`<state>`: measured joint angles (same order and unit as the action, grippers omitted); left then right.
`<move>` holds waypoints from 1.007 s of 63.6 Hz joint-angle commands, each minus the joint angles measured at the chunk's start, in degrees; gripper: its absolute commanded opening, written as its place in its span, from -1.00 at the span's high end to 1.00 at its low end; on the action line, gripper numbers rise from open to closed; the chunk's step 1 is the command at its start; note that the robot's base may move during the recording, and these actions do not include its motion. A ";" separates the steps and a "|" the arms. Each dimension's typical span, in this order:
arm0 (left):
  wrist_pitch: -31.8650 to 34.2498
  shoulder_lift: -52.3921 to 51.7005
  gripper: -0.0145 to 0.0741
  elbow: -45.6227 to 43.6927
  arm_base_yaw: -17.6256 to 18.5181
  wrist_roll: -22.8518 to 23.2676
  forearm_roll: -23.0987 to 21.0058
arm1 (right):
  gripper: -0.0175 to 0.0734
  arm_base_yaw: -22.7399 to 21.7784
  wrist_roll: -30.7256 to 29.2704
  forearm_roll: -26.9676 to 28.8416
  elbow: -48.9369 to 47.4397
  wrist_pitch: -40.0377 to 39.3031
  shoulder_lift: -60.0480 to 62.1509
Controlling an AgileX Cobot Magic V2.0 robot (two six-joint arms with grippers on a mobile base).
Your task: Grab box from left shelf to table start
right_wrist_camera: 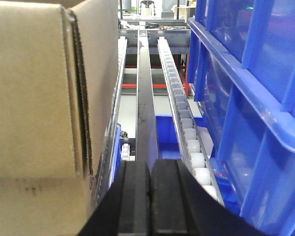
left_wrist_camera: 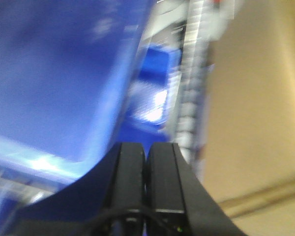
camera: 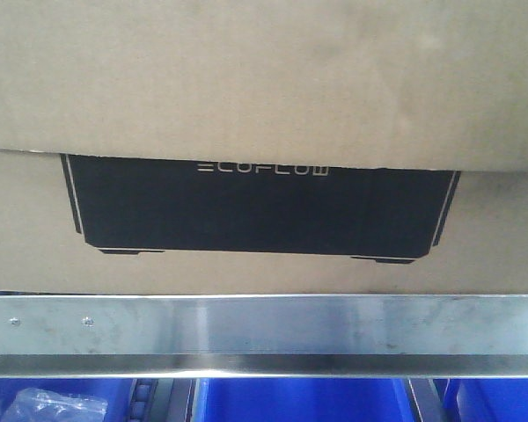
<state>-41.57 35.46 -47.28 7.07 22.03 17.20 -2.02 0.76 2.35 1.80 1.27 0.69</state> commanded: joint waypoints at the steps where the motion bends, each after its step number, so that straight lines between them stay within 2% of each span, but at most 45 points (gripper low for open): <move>1: -0.75 3.05 0.69 -5.90 3.59 1.99 2.87 | 0.51 -0.26 -0.30 -0.23 -0.22 -4.81 -0.22; 7: -3.83 5.85 0.60 -9.39 8.70 1.99 3.23 | 0.51 -0.26 -0.30 -0.23 -0.22 -4.81 -0.22; 14: -7.04 9.84 0.37 -13.71 15.23 1.99 4.68 | 0.51 -0.26 -0.30 -0.23 -0.22 -4.81 -0.22; 20: -11.33 13.55 0.11 -17.68 18.45 1.99 4.28 | 0.51 -0.26 -0.30 -0.23 -0.22 -4.81 -0.22; 24: -14.55 16.48 0.02 -21.15 19.57 1.99 3.93 | 0.51 -0.26 -0.30 -0.23 -0.22 -4.81 -0.22; 33: -23.84 24.02 0.00 -30.51 19.68 1.51 2.30 | 0.51 -0.26 -0.30 -0.23 -0.22 -4.81 -0.22; 37: -26.98 27.36 0.00 -34.98 19.68 -1.29 0.38 | 0.51 -0.26 -0.30 -0.23 -0.22 -4.81 -0.22; 44: -29.97 31.39 0.00 -40.74 19.68 -4.79 -4.01 | 0.51 -0.26 -0.30 -0.23 -0.22 -4.81 -0.22; 50: -32.36 34.44 0.00 -44.78 19.42 -5.87 -4.41 | 0.51 -0.26 -0.30 -0.23 -0.22 -4.81 -0.22; 58: -35.01 38.72 0.00 -48.79 16.37 -6.80 -5.07 | 0.51 -0.26 -0.30 -0.23 -0.22 -4.81 -0.22; 64: -35.01 41.09 -0.03 -50.68 13.51 -8.35 -8.73 | 0.51 -0.26 -0.30 -0.23 -0.22 -4.81 -0.22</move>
<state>-72.06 75.97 -94.89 22.54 14.85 10.65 -2.02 0.76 2.35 1.80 1.27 0.69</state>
